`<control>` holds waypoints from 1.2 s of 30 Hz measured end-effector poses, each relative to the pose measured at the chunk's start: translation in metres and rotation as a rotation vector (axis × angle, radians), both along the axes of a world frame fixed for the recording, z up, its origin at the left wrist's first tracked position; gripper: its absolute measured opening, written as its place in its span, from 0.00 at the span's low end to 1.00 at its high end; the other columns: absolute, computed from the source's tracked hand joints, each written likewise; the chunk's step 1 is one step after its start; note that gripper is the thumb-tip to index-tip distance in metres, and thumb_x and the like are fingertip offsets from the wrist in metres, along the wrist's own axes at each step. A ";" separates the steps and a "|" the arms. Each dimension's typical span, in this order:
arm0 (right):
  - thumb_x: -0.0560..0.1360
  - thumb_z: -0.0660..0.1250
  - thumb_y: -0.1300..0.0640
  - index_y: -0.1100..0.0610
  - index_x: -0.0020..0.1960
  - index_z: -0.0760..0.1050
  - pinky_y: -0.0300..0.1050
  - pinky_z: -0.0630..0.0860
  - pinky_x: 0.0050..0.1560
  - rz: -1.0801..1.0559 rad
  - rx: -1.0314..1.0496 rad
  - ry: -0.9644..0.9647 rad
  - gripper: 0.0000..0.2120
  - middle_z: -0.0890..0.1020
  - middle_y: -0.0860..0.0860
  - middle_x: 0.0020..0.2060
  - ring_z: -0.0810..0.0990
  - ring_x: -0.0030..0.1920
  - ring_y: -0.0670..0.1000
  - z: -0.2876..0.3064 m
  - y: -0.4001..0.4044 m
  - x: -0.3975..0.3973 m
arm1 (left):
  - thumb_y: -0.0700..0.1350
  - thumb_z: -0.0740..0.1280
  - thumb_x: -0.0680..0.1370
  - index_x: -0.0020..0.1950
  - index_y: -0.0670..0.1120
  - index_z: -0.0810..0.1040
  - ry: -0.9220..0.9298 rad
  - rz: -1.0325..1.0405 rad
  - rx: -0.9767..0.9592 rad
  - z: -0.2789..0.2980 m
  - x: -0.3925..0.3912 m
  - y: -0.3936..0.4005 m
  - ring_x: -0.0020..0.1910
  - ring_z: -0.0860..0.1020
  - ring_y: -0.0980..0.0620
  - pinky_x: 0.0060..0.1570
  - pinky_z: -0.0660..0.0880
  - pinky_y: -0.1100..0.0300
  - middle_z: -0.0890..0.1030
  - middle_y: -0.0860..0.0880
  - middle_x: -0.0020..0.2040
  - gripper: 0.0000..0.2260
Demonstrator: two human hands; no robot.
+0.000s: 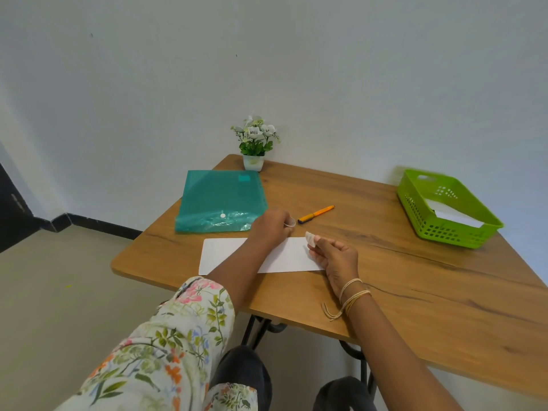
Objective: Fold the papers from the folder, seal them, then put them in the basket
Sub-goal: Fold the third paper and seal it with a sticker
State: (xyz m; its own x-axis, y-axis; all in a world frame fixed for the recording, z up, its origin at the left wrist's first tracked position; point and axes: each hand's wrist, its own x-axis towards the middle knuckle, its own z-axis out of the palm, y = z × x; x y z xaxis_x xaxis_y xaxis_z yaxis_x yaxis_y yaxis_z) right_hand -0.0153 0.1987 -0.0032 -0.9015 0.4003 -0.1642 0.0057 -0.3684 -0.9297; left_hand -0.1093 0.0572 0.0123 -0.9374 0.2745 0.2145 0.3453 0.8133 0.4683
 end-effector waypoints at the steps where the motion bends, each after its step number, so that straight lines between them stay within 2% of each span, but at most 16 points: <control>1: 0.72 0.71 0.64 0.64 0.43 0.80 0.43 0.82 0.47 -0.002 0.001 0.003 0.03 0.84 0.59 0.44 0.84 0.45 0.54 0.000 0.000 0.000 | 0.47 0.69 0.76 0.57 0.48 0.80 0.001 -0.013 -0.016 -0.001 0.000 0.000 0.54 0.78 0.48 0.51 0.76 0.53 0.80 0.49 0.56 0.10; 4: 0.72 0.71 0.65 0.65 0.42 0.79 0.43 0.83 0.45 -0.010 -0.009 0.005 0.03 0.84 0.60 0.43 0.84 0.45 0.55 0.000 -0.001 0.000 | 0.46 0.70 0.76 0.61 0.49 0.77 0.044 -0.019 0.027 -0.007 0.006 0.003 0.55 0.77 0.48 0.53 0.76 0.53 0.77 0.48 0.59 0.14; 7: 0.73 0.71 0.65 0.65 0.41 0.78 0.42 0.83 0.43 -0.013 -0.038 0.003 0.03 0.83 0.60 0.42 0.84 0.44 0.56 0.002 0.000 0.001 | 0.42 0.68 0.76 0.60 0.49 0.77 0.179 0.015 0.209 -0.008 0.028 0.005 0.54 0.76 0.51 0.50 0.75 0.59 0.77 0.49 0.58 0.13; 9: 0.74 0.69 0.66 0.64 0.39 0.77 0.42 0.83 0.41 -0.008 -0.070 0.000 0.05 0.82 0.60 0.41 0.83 0.43 0.55 0.004 0.000 0.001 | 0.42 0.68 0.76 0.60 0.49 0.77 0.218 -0.034 0.303 -0.011 0.048 0.006 0.55 0.76 0.53 0.52 0.75 0.60 0.78 0.50 0.58 0.12; 12: 0.76 0.66 0.67 0.65 0.41 0.75 0.44 0.82 0.44 0.014 -0.106 -0.026 0.05 0.81 0.60 0.39 0.81 0.42 0.55 0.008 0.001 0.002 | 0.47 0.70 0.75 0.63 0.53 0.76 0.175 -0.164 0.306 -0.018 0.074 0.008 0.61 0.73 0.56 0.59 0.71 0.61 0.77 0.54 0.63 0.16; 14: 0.76 0.64 0.69 0.66 0.40 0.73 0.49 0.81 0.48 0.013 -0.137 -0.053 0.06 0.79 0.60 0.38 0.80 0.41 0.55 0.011 0.002 0.002 | 0.48 0.70 0.74 0.65 0.54 0.75 0.144 -0.164 0.312 -0.023 0.080 0.010 0.61 0.73 0.58 0.59 0.72 0.61 0.77 0.56 0.64 0.19; 16: 0.76 0.61 0.71 0.66 0.40 0.72 0.50 0.80 0.48 0.017 -0.174 -0.060 0.07 0.78 0.61 0.38 0.79 0.41 0.56 0.013 0.003 0.002 | 0.48 0.70 0.74 0.65 0.54 0.76 0.145 -0.135 0.339 -0.024 0.079 0.013 0.60 0.75 0.57 0.59 0.73 0.60 0.78 0.56 0.62 0.19; 21: 0.75 0.60 0.72 0.66 0.39 0.72 0.47 0.80 0.43 0.042 -0.163 -0.067 0.07 0.76 0.60 0.37 0.78 0.40 0.54 0.011 0.006 0.002 | 0.47 0.72 0.74 0.59 0.52 0.81 0.169 -0.056 0.439 -0.025 0.078 0.019 0.56 0.78 0.55 0.55 0.74 0.60 0.82 0.53 0.56 0.14; 25: 0.74 0.62 0.72 0.66 0.40 0.74 0.49 0.80 0.48 0.059 -0.127 -0.066 0.06 0.78 0.59 0.36 0.79 0.40 0.53 0.010 0.006 0.001 | 0.45 0.71 0.74 0.57 0.50 0.82 0.189 -0.071 0.474 -0.023 0.079 0.021 0.52 0.78 0.58 0.53 0.74 0.63 0.83 0.54 0.53 0.12; 28: 0.75 0.65 0.69 0.65 0.40 0.75 0.51 0.80 0.52 0.071 -0.112 -0.026 0.05 0.78 0.58 0.35 0.79 0.40 0.53 0.009 0.005 0.003 | 0.43 0.70 0.75 0.54 0.48 0.84 0.140 -0.033 0.554 -0.022 0.077 0.023 0.48 0.78 0.61 0.50 0.75 0.67 0.84 0.54 0.50 0.09; 31: 0.75 0.68 0.62 0.62 0.43 0.77 0.50 0.79 0.54 0.082 -0.113 0.032 0.04 0.79 0.56 0.37 0.80 0.42 0.52 0.008 0.006 0.006 | 0.43 0.71 0.75 0.54 0.46 0.84 -0.011 0.023 0.709 -0.021 0.072 0.020 0.44 0.79 0.62 0.45 0.74 0.71 0.84 0.54 0.47 0.08; 33: 0.75 0.69 0.64 0.62 0.47 0.77 0.49 0.78 0.55 0.084 -0.076 0.060 0.02 0.80 0.57 0.43 0.80 0.46 0.52 0.006 0.006 0.006 | 0.43 0.71 0.76 0.54 0.45 0.84 -0.132 0.005 0.799 -0.020 0.067 0.017 0.43 0.82 0.60 0.45 0.77 0.67 0.85 0.52 0.45 0.08; 36: 0.74 0.69 0.66 0.63 0.54 0.79 0.47 0.80 0.54 0.086 0.117 0.057 0.09 0.83 0.59 0.48 0.82 0.51 0.55 0.000 0.004 0.004 | 0.43 0.70 0.76 0.56 0.45 0.83 -0.229 -0.018 0.821 -0.019 0.064 0.014 0.43 0.83 0.57 0.44 0.79 0.64 0.85 0.49 0.46 0.10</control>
State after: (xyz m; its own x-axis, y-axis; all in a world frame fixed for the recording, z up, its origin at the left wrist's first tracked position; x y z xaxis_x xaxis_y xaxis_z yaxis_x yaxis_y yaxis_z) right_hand -0.0109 0.2022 -0.0028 -0.9399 0.3345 -0.0686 -0.0214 -0.2583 -0.9658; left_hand -0.0455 0.0713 -0.0068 -0.9789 0.1297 0.1578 0.1798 0.1804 0.9670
